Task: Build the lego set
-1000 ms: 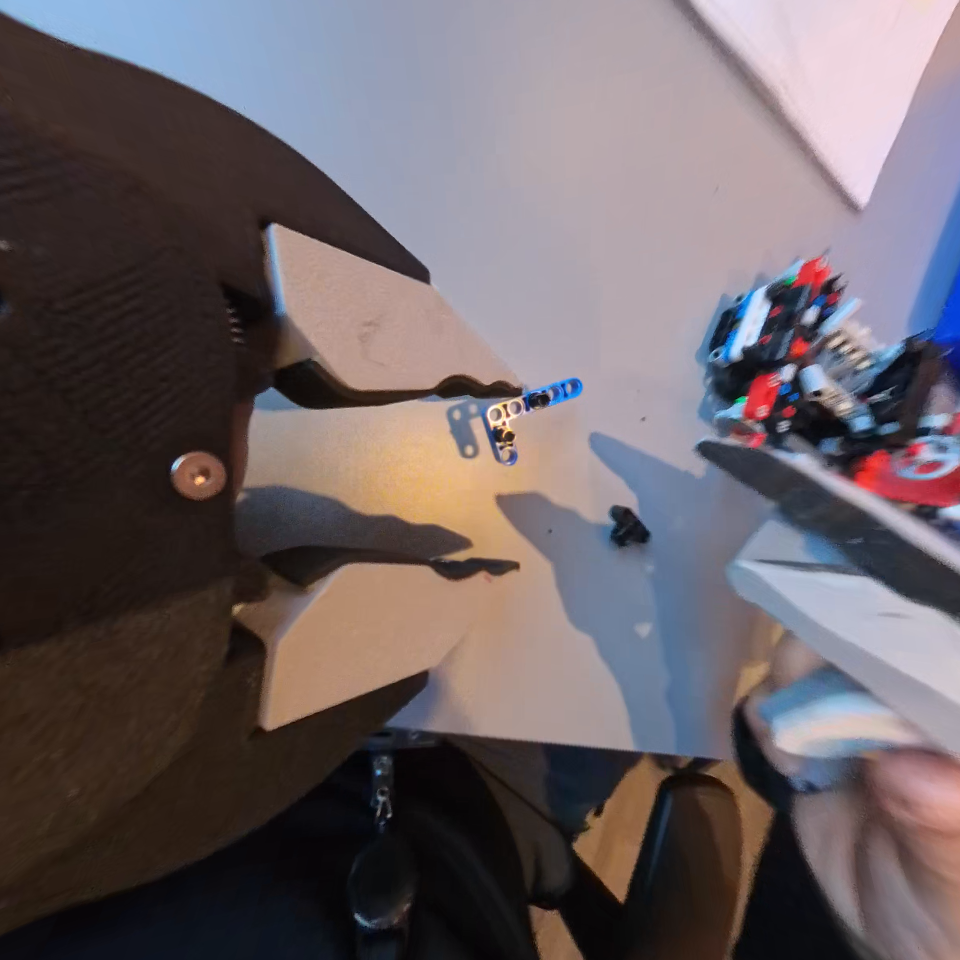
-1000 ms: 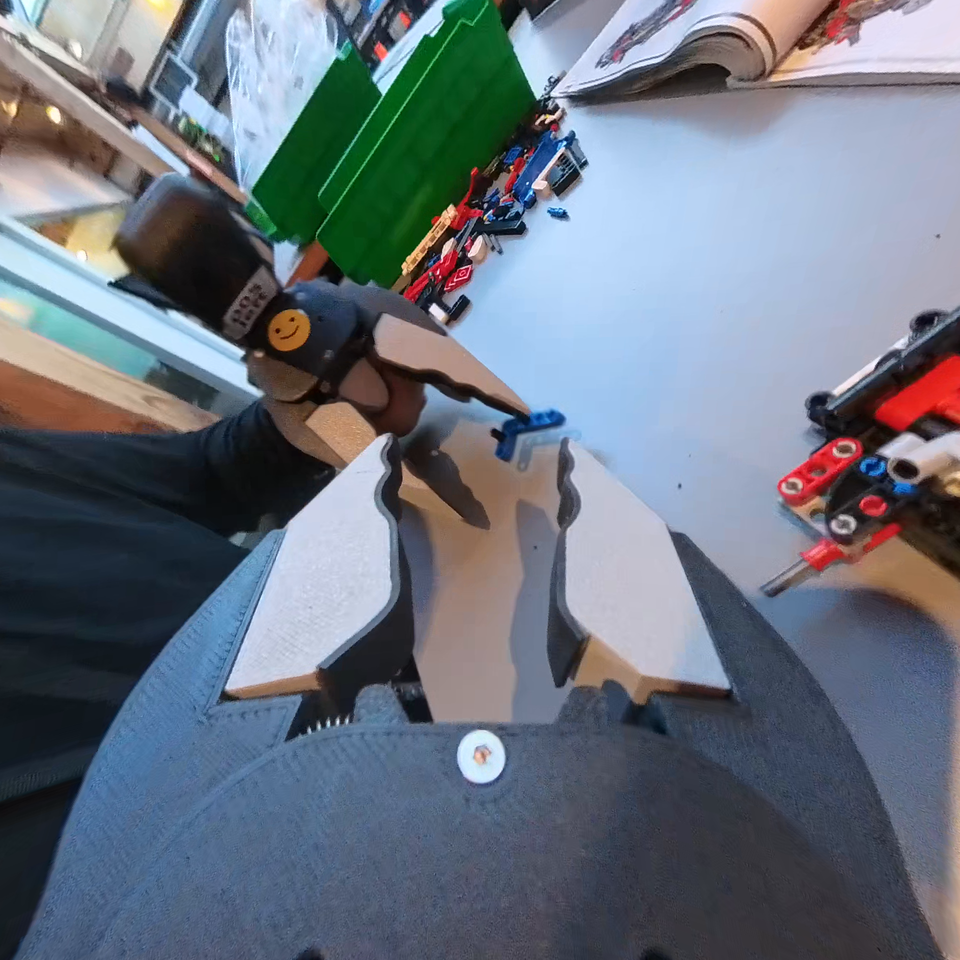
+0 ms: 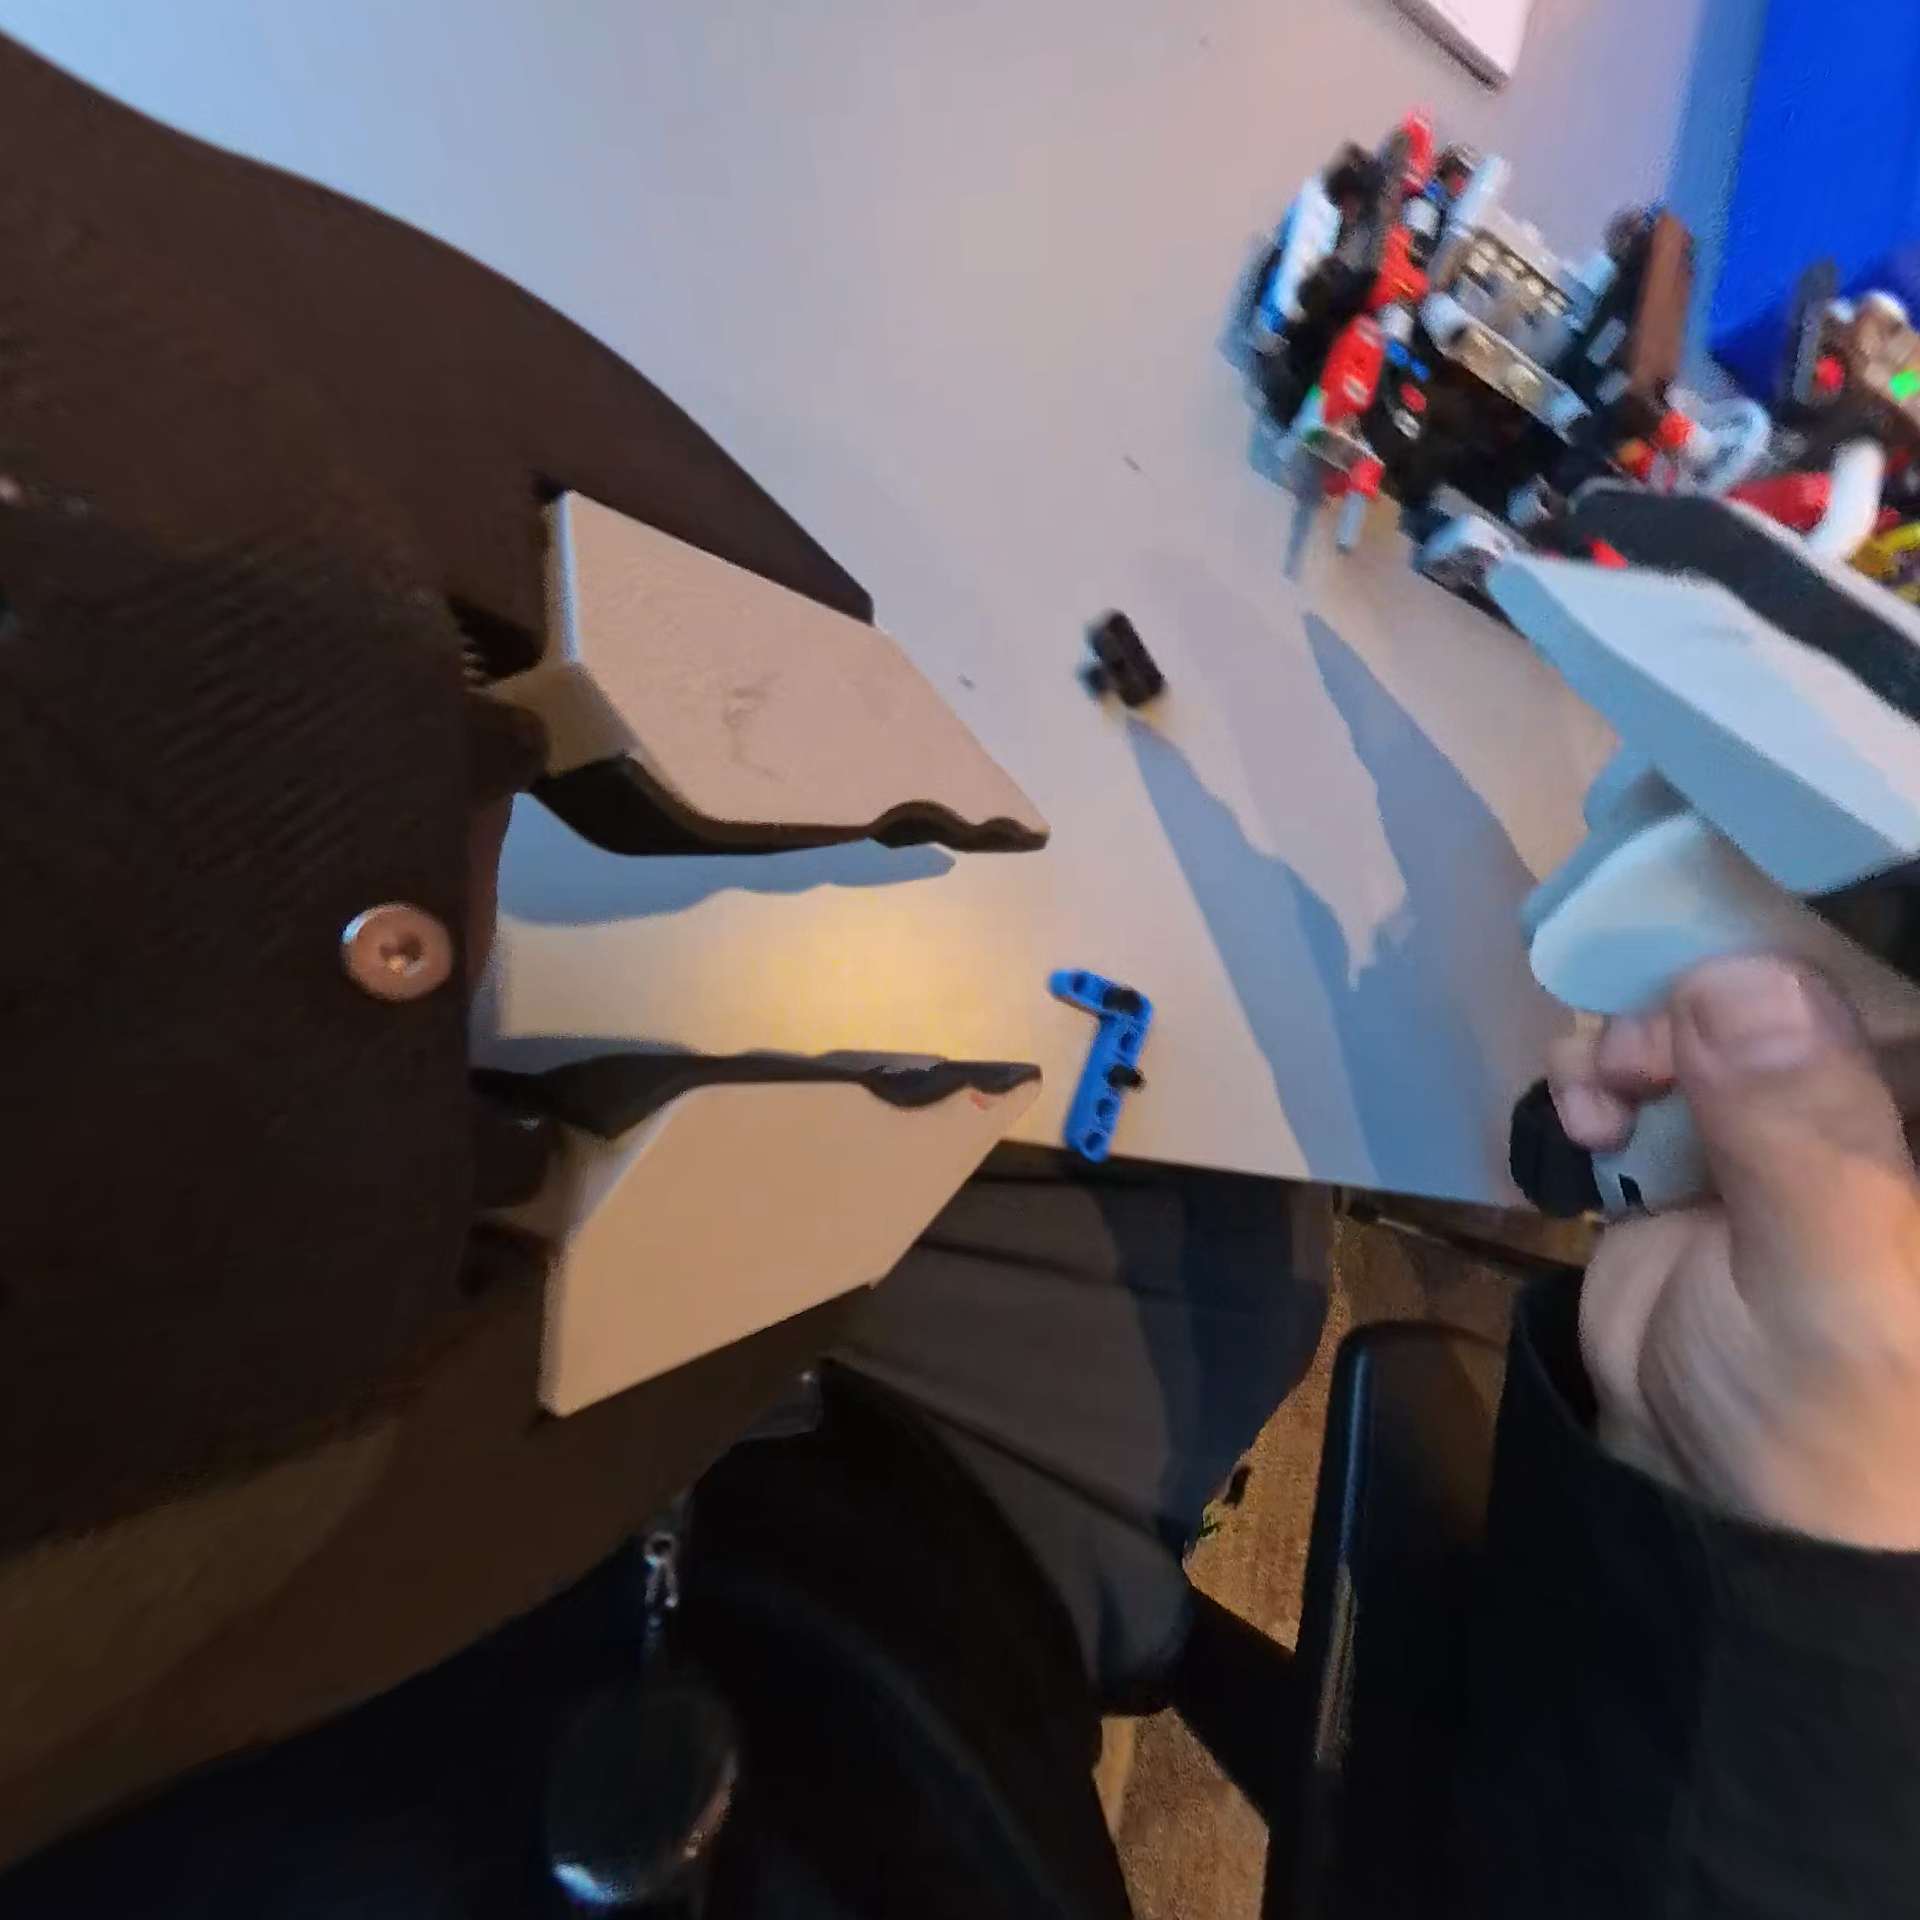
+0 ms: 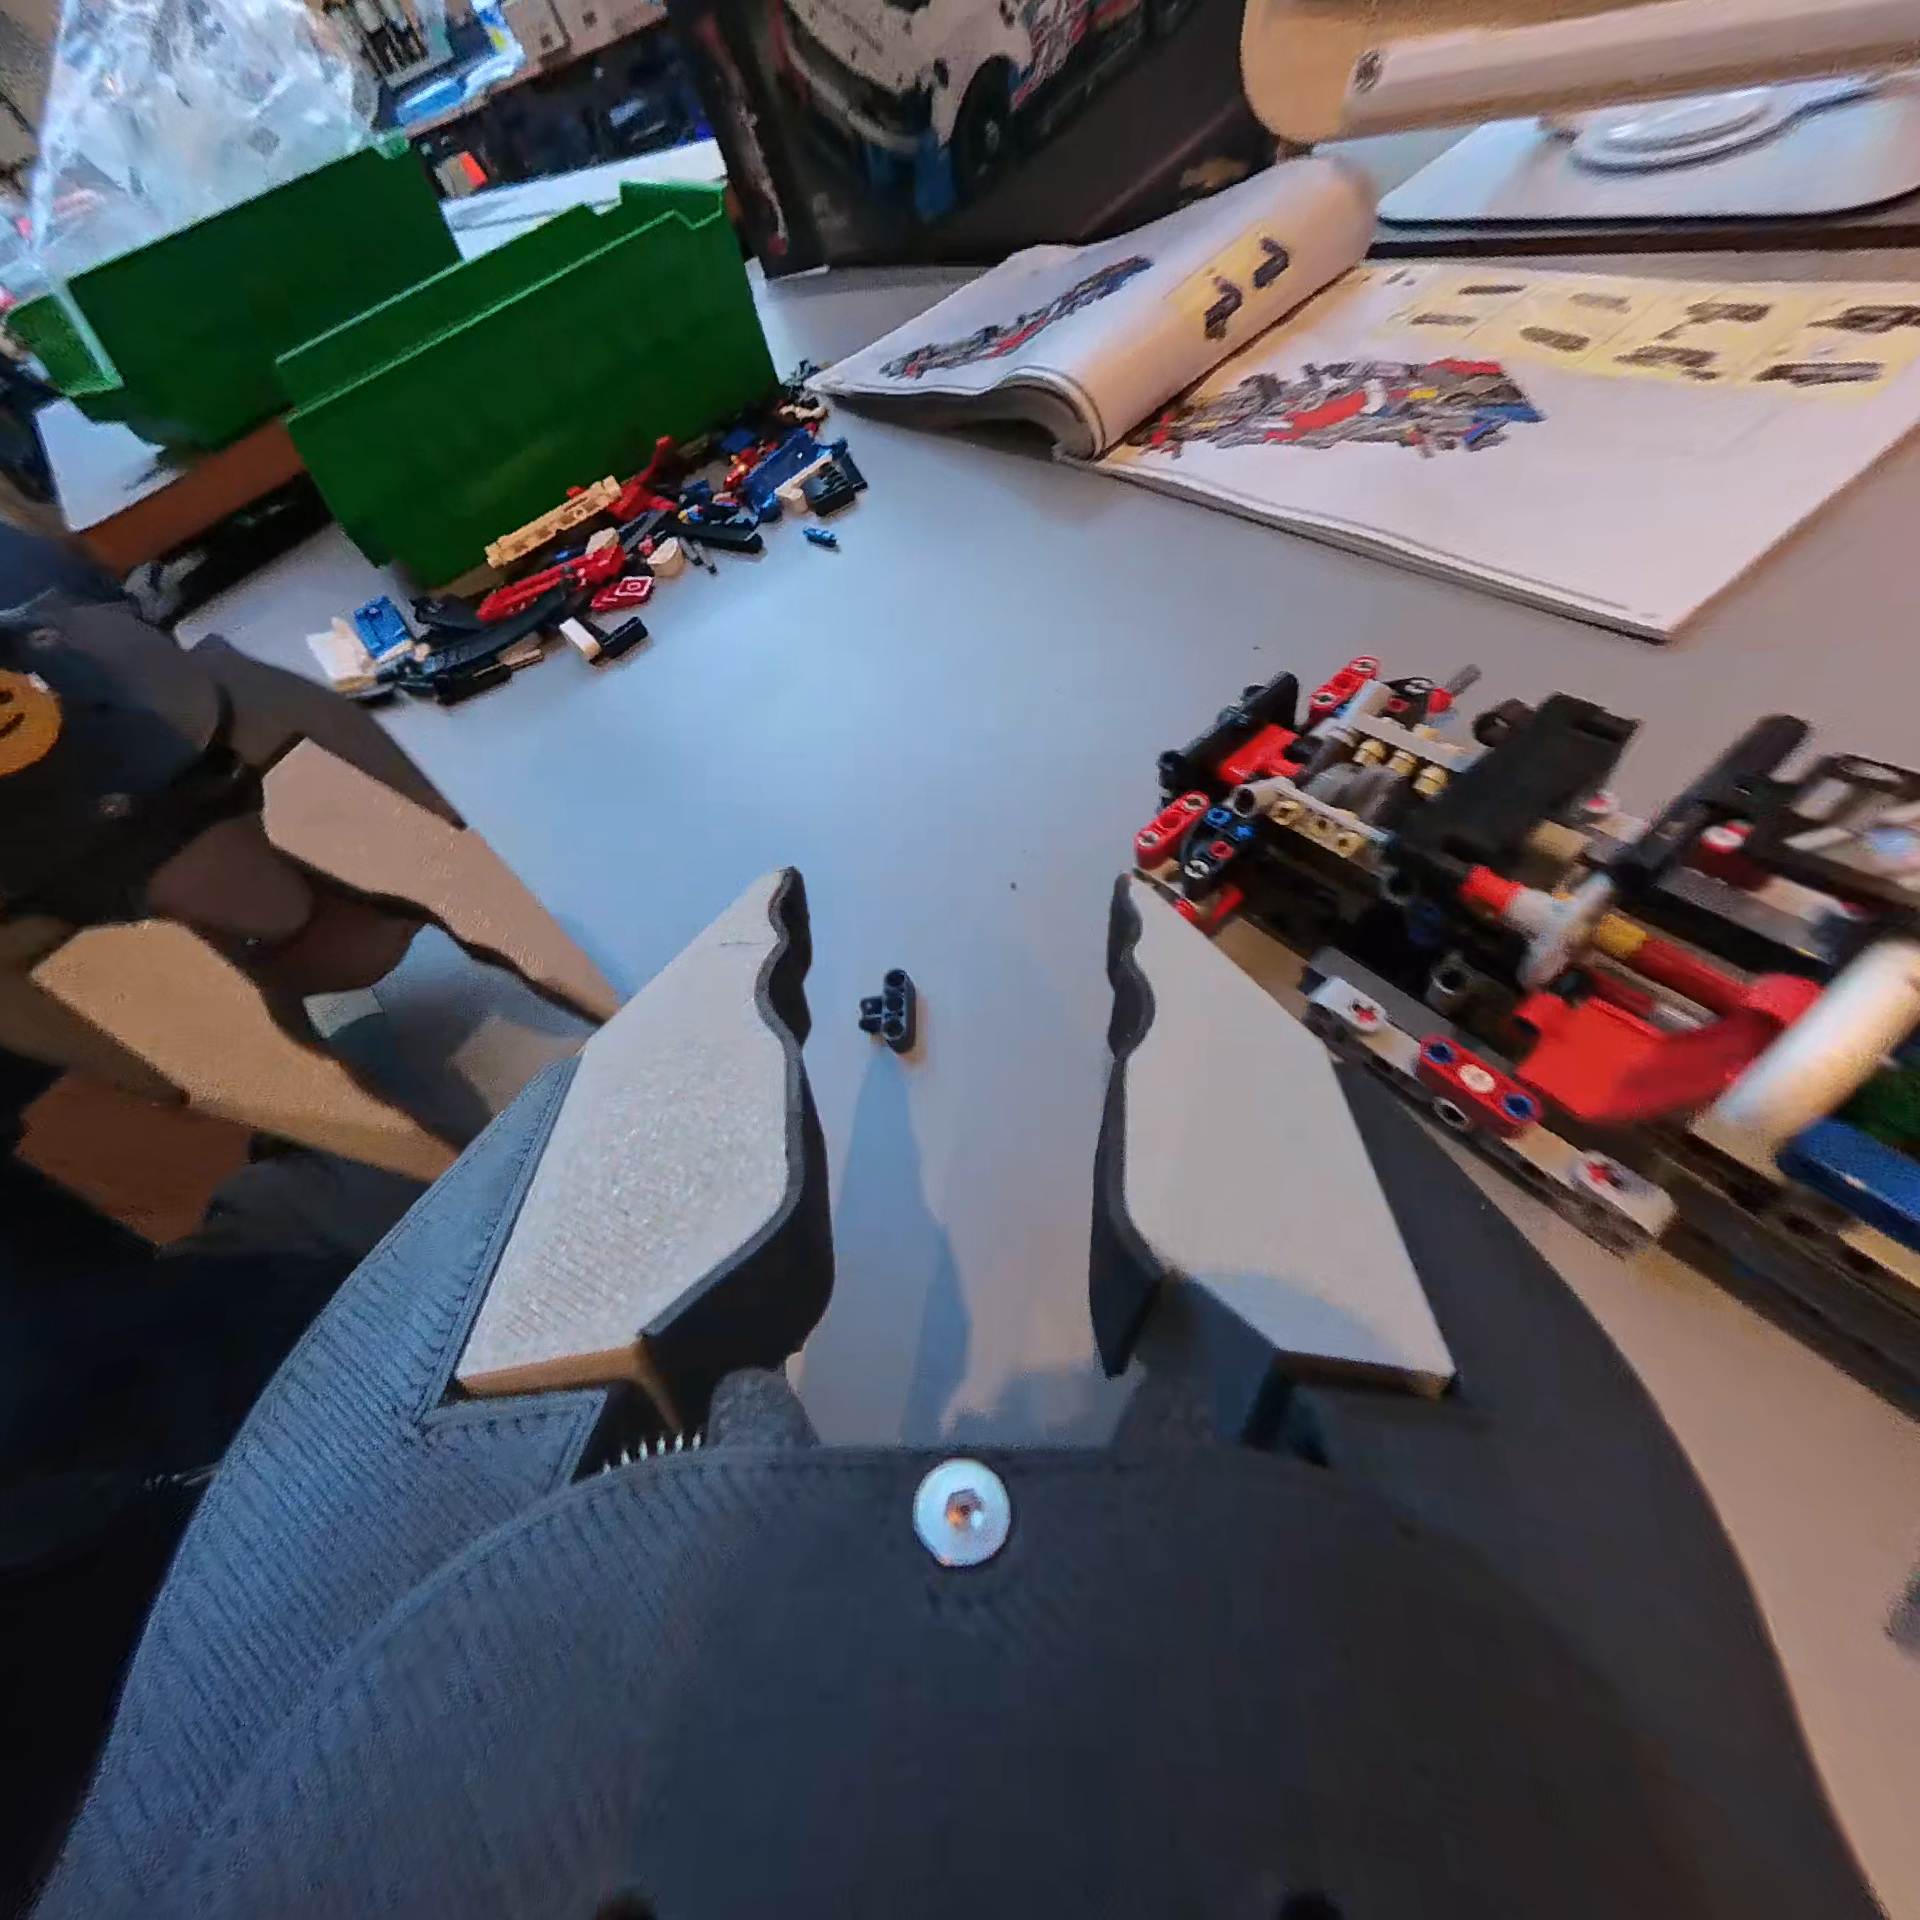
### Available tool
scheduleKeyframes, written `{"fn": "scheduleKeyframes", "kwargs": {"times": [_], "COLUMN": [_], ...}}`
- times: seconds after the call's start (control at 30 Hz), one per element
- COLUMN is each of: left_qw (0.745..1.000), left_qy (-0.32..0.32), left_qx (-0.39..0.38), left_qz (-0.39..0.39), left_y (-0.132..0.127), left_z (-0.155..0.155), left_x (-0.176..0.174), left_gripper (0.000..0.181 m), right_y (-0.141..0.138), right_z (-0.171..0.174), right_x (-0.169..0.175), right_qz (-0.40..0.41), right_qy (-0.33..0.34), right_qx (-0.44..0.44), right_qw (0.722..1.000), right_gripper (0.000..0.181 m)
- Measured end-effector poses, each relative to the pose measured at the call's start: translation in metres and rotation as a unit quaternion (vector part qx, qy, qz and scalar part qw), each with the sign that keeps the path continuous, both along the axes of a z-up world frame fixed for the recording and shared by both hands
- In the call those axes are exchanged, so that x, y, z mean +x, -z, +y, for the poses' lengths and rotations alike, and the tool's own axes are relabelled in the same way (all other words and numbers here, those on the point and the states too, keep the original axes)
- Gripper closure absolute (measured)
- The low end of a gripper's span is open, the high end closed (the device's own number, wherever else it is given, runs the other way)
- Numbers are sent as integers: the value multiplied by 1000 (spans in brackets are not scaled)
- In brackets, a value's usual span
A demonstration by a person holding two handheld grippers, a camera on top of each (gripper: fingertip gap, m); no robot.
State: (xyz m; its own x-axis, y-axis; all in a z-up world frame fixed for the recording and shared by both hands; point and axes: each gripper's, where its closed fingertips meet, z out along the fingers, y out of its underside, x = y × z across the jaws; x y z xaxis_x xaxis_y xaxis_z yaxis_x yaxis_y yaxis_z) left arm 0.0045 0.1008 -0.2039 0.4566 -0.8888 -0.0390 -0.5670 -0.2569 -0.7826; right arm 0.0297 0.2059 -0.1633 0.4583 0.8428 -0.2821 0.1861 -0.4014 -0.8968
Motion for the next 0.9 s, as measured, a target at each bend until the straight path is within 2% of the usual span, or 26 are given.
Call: {"fn": "scheduleKeyframes", "kwargs": {"times": [0.07,0.17,0.27,0.33,0.4,0.5,0.67,0.73,0.8,0.9], "left_qw": [1000,997,997,997,998,997,982,972,971,987], "left_qy": [22,35,54,51,36,-3,-163,-222,-224,-144], "left_qx": [15,12,-7,5,2,15,-1,-27,-63,-67], "left_qz": [13,64,51,58,58,75,91,74,48,36], "left_y": [5,29,30,30,30,30,29,29,29,29], "left_z": [-2,6,5,9,14,29,60,59,42,6], "left_x": [20,30,33,27,17,-14,-114,-143,-143,-107], "left_gripper": [149,151,175,176,176,176,176,164,154,151], "right_y": [-2,-5,-5,0,11,23,34,34,33,32], "right_z": [-3,-10,-23,-29,-33,-52,-67,-70,-73,-76], "right_x": [9,16,17,18,18,14,7,0,-11,-26], "right_qz": [11,26,23,9,-20,-37,-88,-95,-92,-88], "right_qy": [2,-2,-22,-31,-38,-88,-111,-117,-127,-146], "right_qx": [-1,-9,-7,3,1,-21,-7,-2,-2,1], "right_qw": [1000,1000,999,999,999,995,990,989,988,985], "right_gripper": [126,126,126,125,125,130,129,130,130,131]}}
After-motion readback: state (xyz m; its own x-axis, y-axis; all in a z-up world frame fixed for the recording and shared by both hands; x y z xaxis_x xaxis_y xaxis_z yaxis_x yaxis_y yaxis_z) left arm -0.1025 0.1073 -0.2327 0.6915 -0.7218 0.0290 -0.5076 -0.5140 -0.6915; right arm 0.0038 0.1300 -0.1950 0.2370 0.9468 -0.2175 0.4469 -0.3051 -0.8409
